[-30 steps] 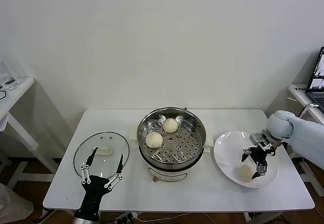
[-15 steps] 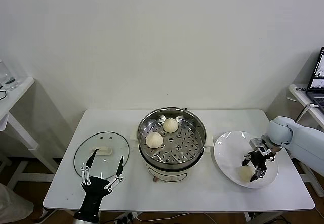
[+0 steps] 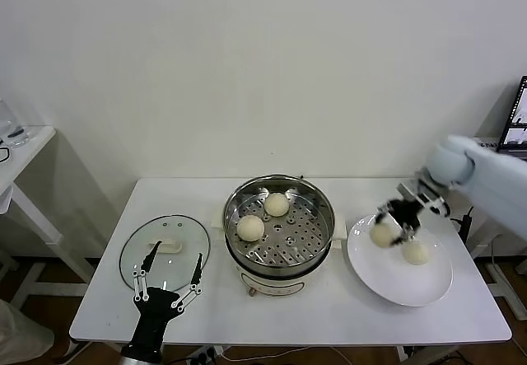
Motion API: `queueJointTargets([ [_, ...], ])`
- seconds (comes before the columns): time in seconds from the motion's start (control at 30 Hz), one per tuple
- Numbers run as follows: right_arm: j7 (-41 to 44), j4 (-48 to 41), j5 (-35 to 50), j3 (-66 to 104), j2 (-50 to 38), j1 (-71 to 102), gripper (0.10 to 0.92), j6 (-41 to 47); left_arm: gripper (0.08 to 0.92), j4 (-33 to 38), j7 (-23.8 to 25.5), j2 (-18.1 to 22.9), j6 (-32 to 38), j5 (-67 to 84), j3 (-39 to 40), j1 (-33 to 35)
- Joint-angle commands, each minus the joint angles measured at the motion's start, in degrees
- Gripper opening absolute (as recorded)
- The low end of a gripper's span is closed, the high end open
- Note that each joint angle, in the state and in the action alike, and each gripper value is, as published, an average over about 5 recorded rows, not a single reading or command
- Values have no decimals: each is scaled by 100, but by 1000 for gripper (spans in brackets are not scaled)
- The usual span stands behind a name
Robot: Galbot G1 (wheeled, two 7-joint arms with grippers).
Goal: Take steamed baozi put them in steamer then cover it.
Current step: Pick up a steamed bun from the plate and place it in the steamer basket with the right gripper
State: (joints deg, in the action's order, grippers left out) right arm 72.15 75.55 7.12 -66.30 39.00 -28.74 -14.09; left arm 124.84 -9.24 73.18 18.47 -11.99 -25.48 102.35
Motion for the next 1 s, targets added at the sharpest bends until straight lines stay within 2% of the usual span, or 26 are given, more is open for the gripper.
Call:
queueJointTargets([
  [0.03,-78,528,244,-602,1113,-1656,673,-1198,823,8,-2,2,10,-9,2,20],
  [0.47,-515,1493,-1151,-627,2061,-852,677,-2249,823,20,-5,-4,1,-5,-2,11],
  [0.73,-438,1492,-1854,-440,2168,-119,679,-2764,823,22,-16,8,16,4,-41,13],
  [1.0,-433,1398,-2186,-393,2252,208,679,-2864,823,26,-27,26,32,6,-51,16],
])
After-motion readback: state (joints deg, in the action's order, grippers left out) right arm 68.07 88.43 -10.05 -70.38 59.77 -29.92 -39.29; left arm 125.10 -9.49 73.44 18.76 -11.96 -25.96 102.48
